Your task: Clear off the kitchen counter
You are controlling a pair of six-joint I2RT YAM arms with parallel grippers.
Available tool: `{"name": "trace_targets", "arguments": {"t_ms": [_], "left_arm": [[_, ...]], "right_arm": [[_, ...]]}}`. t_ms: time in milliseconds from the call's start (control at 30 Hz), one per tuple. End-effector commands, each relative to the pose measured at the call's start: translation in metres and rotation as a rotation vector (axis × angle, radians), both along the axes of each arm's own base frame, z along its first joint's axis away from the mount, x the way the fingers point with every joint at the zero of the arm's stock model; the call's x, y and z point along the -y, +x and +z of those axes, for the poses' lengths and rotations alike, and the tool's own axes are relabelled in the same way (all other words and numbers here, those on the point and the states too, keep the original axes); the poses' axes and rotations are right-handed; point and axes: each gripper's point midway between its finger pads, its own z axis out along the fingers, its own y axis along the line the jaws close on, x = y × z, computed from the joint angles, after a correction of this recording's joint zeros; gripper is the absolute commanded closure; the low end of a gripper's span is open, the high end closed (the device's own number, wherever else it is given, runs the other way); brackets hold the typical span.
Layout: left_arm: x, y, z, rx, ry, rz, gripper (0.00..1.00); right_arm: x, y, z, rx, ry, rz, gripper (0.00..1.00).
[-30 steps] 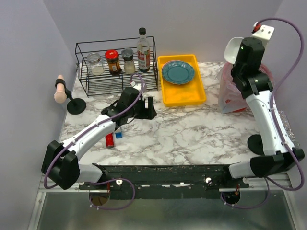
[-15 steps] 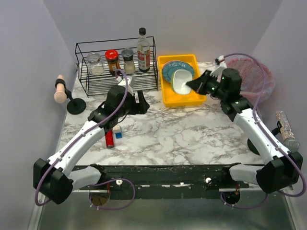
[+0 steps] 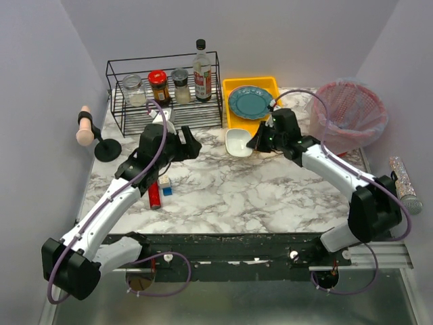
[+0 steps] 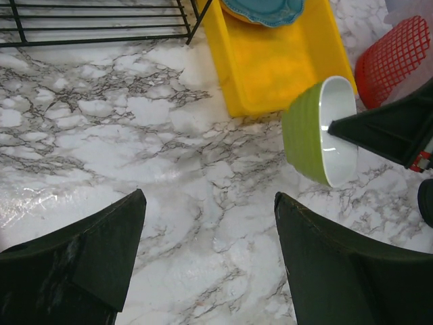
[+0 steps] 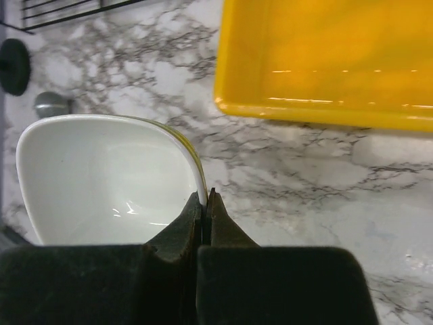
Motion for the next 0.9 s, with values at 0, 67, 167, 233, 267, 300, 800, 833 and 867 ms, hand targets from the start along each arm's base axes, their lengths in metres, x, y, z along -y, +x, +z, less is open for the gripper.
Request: {"name": "trace_targets", "arguments": {"t_ms": [0,67,167,233,267,300,800,833,867], "left_arm": [[0.005,-0.001,-0.009,-0.028,-0.028,-0.015,0.12],[0.005,-0.002,-0.011,-0.033,-0.027,-0.014,0.12],[0.003,-0.004,-0.011,-0.032,-0.025,-0.012,0.12],[0.002,-0.006,-0.014,-0.036,-0.023,-0.012,0.12],[0.001,-0.007,-0.015,-0.039,-0.021,-0.01,0.12],[0.0,-0.008,-0.017,-0.041,-0.02,-0.009,0.12],[0.05,0.005,-0.006,-0.014,-0.07,-0.169,0.1],[0.057,0.003,-0.003,-0.005,-0.068,-0.188,0.1],[0.064,0.002,-0.003,-0.003,-0.067,-0.206,0.1]], "right_arm": [[0.017,0.045,-0.014,0.028,-0.162,-0.126,0.99],[0.02,0.068,-0.012,0.033,-0.212,-0.174,0.99],[0.03,0.096,-0.016,0.016,-0.243,-0.232,0.99],[0.039,0.109,-0.015,0.018,-0.252,-0.271,0.99],[0.046,0.112,-0.015,0.022,-0.271,-0.295,0.99],[0.053,0.115,-0.015,0.037,-0.302,-0.319,0.99],[0.055,0.043,-0.01,0.088,-0.39,-0.111,0.99],[0.053,0.042,-0.011,0.082,-0.383,-0.103,0.99],[0.049,0.039,-0.011,0.078,-0.369,-0.087,0.99]]}}
